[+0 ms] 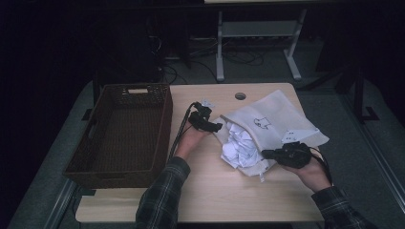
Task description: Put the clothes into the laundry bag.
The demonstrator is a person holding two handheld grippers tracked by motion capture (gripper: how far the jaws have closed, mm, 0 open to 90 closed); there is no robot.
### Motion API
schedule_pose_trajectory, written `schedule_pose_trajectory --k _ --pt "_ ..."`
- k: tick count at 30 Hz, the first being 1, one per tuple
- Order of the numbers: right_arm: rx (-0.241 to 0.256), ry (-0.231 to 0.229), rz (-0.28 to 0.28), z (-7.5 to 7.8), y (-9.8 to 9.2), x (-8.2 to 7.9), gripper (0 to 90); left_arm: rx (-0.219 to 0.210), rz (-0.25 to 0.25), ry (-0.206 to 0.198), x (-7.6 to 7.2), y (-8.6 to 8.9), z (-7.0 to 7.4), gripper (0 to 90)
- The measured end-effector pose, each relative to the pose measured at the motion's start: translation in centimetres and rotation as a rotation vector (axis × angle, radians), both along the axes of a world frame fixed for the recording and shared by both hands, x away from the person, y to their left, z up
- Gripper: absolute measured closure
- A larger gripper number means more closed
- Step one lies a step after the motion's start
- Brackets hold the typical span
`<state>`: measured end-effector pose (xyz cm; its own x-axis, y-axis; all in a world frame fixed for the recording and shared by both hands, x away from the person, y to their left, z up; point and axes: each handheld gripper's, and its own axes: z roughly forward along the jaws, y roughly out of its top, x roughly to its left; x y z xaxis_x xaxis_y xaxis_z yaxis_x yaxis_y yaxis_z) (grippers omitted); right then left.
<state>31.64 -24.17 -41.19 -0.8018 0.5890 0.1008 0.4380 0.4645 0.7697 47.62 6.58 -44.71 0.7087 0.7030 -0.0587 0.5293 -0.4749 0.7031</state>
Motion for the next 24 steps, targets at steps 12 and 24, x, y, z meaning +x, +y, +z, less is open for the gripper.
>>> schedule_pose_trajectory --k 12,24 --pt "-0.001 0.001 0.001 0.0 -0.2 0.0 88.8 0.025 -0.015 0.047 1.3 -0.6 -1.7 39.1" --pt "-0.007 -0.001 -0.003 0.0 -0.3 0.1 88.8 0.064 -0.022 0.074 0.7 -0.7 -1.3 83.4"
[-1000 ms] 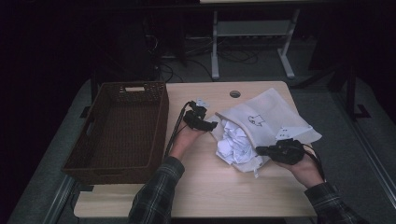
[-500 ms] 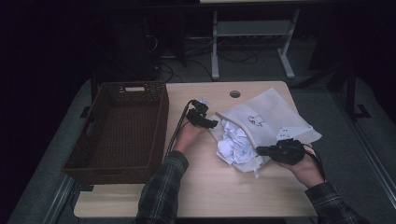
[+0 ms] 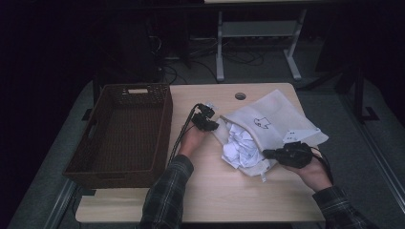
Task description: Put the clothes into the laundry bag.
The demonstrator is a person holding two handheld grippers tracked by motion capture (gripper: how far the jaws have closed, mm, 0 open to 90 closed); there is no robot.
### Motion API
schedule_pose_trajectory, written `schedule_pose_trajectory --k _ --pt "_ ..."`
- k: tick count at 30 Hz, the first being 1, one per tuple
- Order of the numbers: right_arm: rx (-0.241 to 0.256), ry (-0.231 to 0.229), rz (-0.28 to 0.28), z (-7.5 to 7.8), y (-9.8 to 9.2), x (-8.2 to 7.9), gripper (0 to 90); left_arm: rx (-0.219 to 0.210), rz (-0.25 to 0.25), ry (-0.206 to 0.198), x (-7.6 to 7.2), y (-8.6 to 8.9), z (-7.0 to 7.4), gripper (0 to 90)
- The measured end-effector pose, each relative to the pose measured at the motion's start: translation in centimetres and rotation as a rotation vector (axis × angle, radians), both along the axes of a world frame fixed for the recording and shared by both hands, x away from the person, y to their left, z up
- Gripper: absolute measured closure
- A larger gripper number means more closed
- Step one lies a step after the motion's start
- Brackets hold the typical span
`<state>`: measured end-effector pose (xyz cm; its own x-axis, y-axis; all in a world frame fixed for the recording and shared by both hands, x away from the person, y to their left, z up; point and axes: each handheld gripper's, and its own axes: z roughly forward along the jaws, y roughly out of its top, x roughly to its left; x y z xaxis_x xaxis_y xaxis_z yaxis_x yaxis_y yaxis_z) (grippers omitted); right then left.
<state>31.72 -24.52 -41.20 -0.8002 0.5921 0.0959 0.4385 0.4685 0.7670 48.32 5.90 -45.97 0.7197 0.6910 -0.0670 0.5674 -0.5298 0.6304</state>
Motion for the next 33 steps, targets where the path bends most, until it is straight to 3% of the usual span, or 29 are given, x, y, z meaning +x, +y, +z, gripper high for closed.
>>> schedule_pose_trajectory --k 8,18,22,33 --pt "-0.008 -0.002 -0.016 -0.1 -0.5 0.3 88.8 0.001 0.038 0.022 -1.3 0.9 0.8 84.4" --pt "-0.015 -0.002 -0.051 -0.3 -1.6 1.1 88.7 -0.05 0.075 0.043 -4.5 2.6 1.5 84.4" --pt "-0.023 -0.009 -0.067 -0.3 -1.9 1.4 88.7 -0.043 0.074 0.042 -5.9 2.8 1.6 84.4" --pt "-0.035 -0.021 -0.113 -0.5 -2.9 2.2 88.6 -0.084 0.04 0.031 -10.2 3.4 2.0 84.4"
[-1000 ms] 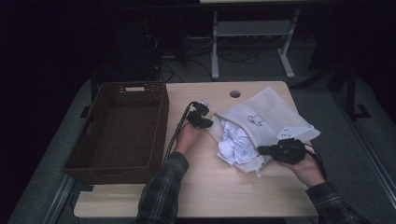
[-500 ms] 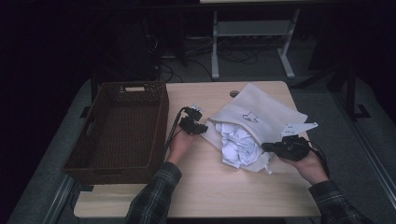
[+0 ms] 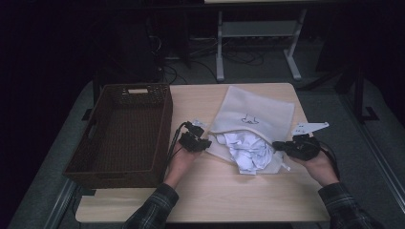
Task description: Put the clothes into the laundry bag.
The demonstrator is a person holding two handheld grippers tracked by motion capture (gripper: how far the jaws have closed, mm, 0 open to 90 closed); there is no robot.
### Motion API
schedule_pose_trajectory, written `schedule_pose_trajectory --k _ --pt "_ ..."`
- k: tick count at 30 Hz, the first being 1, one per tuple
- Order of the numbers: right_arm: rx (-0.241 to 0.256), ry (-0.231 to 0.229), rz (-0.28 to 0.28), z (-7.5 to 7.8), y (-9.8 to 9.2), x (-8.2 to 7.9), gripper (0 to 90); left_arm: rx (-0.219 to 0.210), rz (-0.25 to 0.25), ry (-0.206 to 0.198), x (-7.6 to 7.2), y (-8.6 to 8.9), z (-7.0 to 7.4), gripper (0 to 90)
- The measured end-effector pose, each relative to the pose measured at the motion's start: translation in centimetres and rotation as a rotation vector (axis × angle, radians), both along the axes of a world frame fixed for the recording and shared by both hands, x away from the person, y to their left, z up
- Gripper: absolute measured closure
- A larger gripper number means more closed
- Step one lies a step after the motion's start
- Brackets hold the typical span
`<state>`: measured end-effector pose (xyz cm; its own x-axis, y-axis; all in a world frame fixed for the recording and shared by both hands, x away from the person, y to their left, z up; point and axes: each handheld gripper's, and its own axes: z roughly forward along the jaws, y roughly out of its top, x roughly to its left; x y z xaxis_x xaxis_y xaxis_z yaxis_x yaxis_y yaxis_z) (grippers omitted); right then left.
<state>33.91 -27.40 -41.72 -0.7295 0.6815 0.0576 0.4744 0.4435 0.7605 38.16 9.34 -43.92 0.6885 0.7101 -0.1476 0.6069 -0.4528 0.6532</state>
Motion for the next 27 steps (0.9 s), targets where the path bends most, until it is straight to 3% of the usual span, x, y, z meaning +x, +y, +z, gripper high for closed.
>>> schedule_pose_trajectory --k 16,23,27 --pt "0.003 -0.006 -0.051 -0.5 -0.4 2.0 88.5 -0.091 -0.038 -0.004 -5.2 0.6 -0.2 84.3" --pt "0.011 -0.013 -0.079 -0.8 -0.2 3.3 88.4 -0.094 -0.077 -0.026 -7.9 -0.2 -0.6 84.0" --pt "0.02 -0.008 -0.088 -1.0 -0.3 3.5 86.6 -0.094 -0.097 -0.042 -8.1 -0.5 -0.6 84.1"
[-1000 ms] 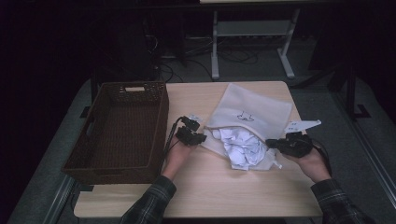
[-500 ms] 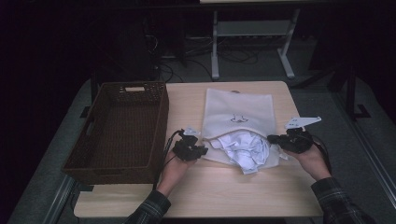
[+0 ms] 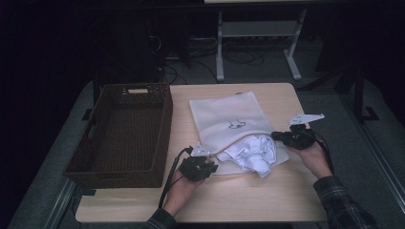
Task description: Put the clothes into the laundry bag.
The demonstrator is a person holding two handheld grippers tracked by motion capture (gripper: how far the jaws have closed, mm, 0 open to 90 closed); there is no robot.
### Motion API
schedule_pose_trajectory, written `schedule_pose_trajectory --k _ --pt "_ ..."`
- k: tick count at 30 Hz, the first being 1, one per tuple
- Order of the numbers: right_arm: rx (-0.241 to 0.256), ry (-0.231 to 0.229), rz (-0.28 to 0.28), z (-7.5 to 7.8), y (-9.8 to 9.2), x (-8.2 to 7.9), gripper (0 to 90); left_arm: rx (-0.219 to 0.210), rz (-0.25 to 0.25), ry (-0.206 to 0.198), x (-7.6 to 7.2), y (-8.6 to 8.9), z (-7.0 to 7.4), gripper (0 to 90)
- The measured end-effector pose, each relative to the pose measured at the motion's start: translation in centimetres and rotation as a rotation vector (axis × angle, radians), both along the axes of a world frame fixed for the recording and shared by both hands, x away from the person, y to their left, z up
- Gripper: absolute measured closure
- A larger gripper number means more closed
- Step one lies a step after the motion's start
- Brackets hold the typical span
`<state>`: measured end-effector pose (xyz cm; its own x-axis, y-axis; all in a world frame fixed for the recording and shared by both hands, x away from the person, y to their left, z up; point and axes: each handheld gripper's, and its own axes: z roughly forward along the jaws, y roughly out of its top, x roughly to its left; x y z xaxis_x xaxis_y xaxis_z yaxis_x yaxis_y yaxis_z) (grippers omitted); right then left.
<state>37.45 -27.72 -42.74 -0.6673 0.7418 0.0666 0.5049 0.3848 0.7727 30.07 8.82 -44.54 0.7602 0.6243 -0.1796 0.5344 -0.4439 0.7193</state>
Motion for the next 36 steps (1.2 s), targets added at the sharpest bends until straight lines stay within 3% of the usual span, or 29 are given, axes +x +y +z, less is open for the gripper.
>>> schedule_pose_trajectory --k 2,6,9,15,20,27,32,36 --pt "0.014 -0.01 -0.009 0.4 -0.3 -0.3 82.1 -0.014 -0.006 0.004 0.1 0.1 -0.1 84.2" --pt "0.061 0.002 0.003 1.4 -0.8 -1.6 64.5 -0.017 -0.019 0.001 0.3 0.3 0.0 84.1" --pt "0.105 0.03 0.038 1.7 -0.9 -2.8 53.8 -0.014 -0.024 -0.004 0.3 0.2 0.0 84.1" --pt "0.112 0.045 0.118 2.1 0.8 -4.8 40.5 -0.013 -0.023 -0.007 0.3 0.2 0.0 84.1" --pt "0.097 0.025 0.173 2.5 3.1 -5.8 35.4 -0.023 -0.021 -0.001 0.3 0.2 -0.2 84.0" --pt "0.067 0.012 0.216 2.1 5.8 -5.3 31.9 -0.033 -0.016 0.0 0.2 0.2 -0.4 84.1" --pt "0.003 0.019 0.243 1.4 7.8 -4.4 33.1 -0.027 -0.018 -0.005 0.2 0.2 -0.4 84.1" --pt "-0.08 0.015 0.245 0.4 9.2 -4.0 38.5 -0.022 -0.02 -0.005 0.2 0.2 -0.4 84.1"
